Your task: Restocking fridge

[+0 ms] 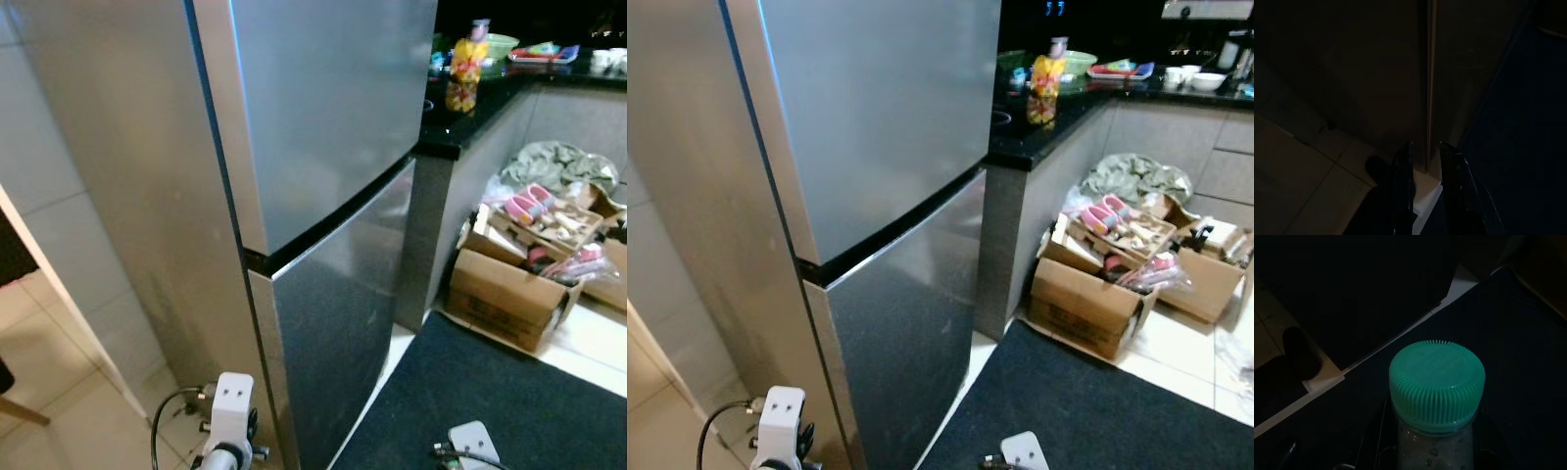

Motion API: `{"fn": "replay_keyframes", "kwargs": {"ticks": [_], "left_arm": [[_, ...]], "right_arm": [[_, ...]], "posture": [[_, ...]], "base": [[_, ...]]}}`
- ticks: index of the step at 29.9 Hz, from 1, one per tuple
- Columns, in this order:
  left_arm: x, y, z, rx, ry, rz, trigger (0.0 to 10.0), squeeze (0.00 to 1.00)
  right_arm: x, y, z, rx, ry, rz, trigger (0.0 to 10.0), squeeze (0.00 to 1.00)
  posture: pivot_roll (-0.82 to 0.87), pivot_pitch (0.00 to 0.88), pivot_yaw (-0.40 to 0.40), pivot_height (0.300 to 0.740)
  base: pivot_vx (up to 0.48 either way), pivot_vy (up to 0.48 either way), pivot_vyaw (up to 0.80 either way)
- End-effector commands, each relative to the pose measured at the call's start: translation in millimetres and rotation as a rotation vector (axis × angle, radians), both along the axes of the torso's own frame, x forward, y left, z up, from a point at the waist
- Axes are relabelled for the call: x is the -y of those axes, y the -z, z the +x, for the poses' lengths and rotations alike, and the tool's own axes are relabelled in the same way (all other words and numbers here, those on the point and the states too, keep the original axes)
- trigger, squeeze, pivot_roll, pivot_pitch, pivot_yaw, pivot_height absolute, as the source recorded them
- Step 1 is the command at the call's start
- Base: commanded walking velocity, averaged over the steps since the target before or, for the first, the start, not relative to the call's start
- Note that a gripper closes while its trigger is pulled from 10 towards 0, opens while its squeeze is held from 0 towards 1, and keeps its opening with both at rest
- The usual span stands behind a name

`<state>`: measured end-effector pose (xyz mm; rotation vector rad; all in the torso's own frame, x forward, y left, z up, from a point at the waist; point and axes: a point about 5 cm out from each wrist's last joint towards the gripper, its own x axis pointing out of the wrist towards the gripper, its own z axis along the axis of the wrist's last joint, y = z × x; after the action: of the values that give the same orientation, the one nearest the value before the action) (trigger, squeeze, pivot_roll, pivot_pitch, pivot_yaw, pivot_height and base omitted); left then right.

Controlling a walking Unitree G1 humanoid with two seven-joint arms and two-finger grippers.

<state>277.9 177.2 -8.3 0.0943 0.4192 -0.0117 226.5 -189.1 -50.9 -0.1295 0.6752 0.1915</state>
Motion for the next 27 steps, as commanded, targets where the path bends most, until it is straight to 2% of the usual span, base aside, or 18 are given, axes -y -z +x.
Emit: {"fn": "replay_keyframes", "kwargs": {"ticks": [1, 5, 10, 11, 20, 24, 26, 27], "left_arm": [[-4.4, 6, -5.8, -0.033, -0.009, 0.005, 10.0, 0.00], [-6.4, 4, -4.5, -0.029, -0.015, -0.002, 10.0, 0.00], [-18.6, -9, 6.4, 0.034, -0.075, -0.009, 10.0, 0.00], [-28.0, -16, 12.1, 0.059, -0.110, -0.007, 0.0, 0.00], [-74.1, -57, 36.1, 0.186, -0.227, 0.023, 0.0, 0.00], [-76.6, -68, 43.0, 0.224, -0.220, 0.007, 0.0, 0.00], [-72.0, -80, 51.7, 0.291, -0.174, -0.069, 0.0, 0.00], [-72.0, -80, 51.7, 0.291, -0.174, -0.069, 0.0, 0.00]], "right_arm": [[-3.4, 2, -2.3, -0.006, -0.003, 0.009, 10.0, 0.00], [-3.6, 2, -2.5, -0.006, -0.002, 0.010, 10.0, 0.00], [-3.2, 2, -3.1, -0.007, -0.003, 0.010, 10.0, 0.00], [-2.7, 3, -3.9, -0.009, -0.004, 0.009, 10.0, 0.00], [-0.9, 3, -3.7, -0.013, -0.002, 0.006, 10.0, 0.00], [-0.9, 2, -2.5, -0.012, -0.001, 0.006, 10.0, 0.00], [-0.5, 1, -1.8, -0.010, -0.001, 0.006, 10.0, 0.00], [-0.5, 1, -1.8, -0.010, -0.001, 0.006, 10.0, 0.00]], "posture": [[-0.06, 0.094, 0.023, 0.740], [-0.06, 0.097, 0.024, 0.740], [-0.06, 0.102, 0.017, 0.740], [-0.06, 0.103, 0.012, 0.740], [-0.05, 0.113, 0.002, 0.740], [-0.04, 0.113, -0.002, 0.740], [-0.05, 0.112, -0.003, 0.740], [-0.05, 0.112, -0.003, 0.740]], "base": [[0.000, 0.000, 0.00], [0.000, 0.000, 0.00], [0.000, 0.000, 0.00], [0.000, 0.000, 0.00], [0.000, 0.000, 0.00], [0.000, 0.000, 0.00], [0.000, 0.000, 0.00], [0.000, 0.000, 0.00]]}}
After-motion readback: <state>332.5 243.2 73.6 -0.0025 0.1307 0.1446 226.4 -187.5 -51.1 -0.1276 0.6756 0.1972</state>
